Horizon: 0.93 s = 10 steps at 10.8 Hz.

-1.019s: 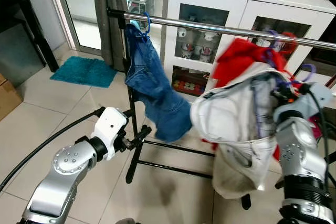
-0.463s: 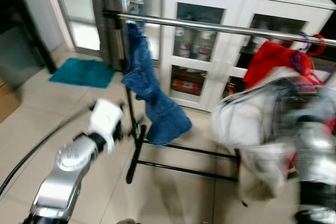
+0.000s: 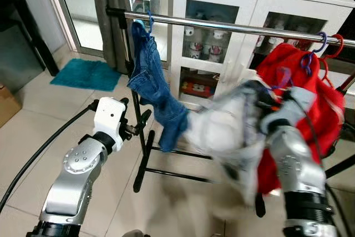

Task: Hang hanger

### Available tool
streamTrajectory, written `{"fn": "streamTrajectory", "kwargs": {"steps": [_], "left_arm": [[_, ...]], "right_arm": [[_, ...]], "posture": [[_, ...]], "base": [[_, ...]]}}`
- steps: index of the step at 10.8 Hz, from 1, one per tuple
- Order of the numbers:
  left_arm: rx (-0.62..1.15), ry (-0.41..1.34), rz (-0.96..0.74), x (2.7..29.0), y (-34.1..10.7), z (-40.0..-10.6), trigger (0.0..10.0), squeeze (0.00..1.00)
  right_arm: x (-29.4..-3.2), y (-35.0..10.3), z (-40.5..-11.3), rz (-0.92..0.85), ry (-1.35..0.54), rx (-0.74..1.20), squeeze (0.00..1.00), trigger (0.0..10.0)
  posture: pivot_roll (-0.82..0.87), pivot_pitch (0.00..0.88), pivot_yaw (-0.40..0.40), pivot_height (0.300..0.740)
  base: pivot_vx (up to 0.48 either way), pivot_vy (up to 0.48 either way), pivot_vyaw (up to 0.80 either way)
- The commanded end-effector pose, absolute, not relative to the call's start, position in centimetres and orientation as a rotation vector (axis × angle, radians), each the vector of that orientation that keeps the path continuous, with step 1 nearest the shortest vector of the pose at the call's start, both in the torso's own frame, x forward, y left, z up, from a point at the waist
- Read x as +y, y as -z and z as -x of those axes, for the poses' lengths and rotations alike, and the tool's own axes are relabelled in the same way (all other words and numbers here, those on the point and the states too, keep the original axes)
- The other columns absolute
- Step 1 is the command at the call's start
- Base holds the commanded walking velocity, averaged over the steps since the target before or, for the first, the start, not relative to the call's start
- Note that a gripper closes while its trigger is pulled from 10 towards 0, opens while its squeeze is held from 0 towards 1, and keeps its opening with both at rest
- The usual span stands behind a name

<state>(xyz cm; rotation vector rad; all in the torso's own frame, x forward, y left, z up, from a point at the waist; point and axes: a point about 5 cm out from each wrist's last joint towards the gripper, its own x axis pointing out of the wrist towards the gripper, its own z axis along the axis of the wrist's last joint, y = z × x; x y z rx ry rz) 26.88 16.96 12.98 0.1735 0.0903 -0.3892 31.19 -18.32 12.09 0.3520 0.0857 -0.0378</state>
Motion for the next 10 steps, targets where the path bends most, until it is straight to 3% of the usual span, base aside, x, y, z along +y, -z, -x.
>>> {"fn": "streamTrajectory", "kwargs": {"steps": [1,2,4,9,10], "left_arm": [[0.086,0.385,-0.184,16.7,-13.1,-27.0,10.0,0.0],[0.091,0.388,-0.185,16.6,-13.1,-27.0,10.0,0.0],[0.101,0.4,-0.208,16.6,-13.0,-27.0,10.0,0.0],[0.11,0.424,-0.219,16.3,-13.0,-26.9,10.0,0.0],[0.112,0.426,-0.222,16.3,-13.0,-26.8,10.0,0.0]], "right_arm": [[-17.6,-13.7,-31.2,-0.323,-0.016,0.013,0.0,10.0],[-17.2,-13.2,-31.0,-0.335,-0.021,0.037,0.0,10.0],[-16.8,-12.8,-30.8,-0.357,-0.016,0.05,0.0,10.0],[-15.8,-13.9,-31.0,-0.298,-0.131,0.038,0.0,10.0],[-15.6,-14.1,-31.1,-0.274,-0.144,0.038,0.0,10.0]], "posture": [[0.01,0.0,-0.041,0.74],[0.01,0.0,-0.041,0.74],[0.01,0.0,-0.034,0.74],[0.01,0.0,-0.034,0.74],[0.01,0.0,-0.038,0.74]], "base": [[0.262,0.0,0.0],[0.296,0.0,0.0],[0.315,0.0,-0.8],[0.321,0.0,0.0],[0.322,0.0,0.8]]}}
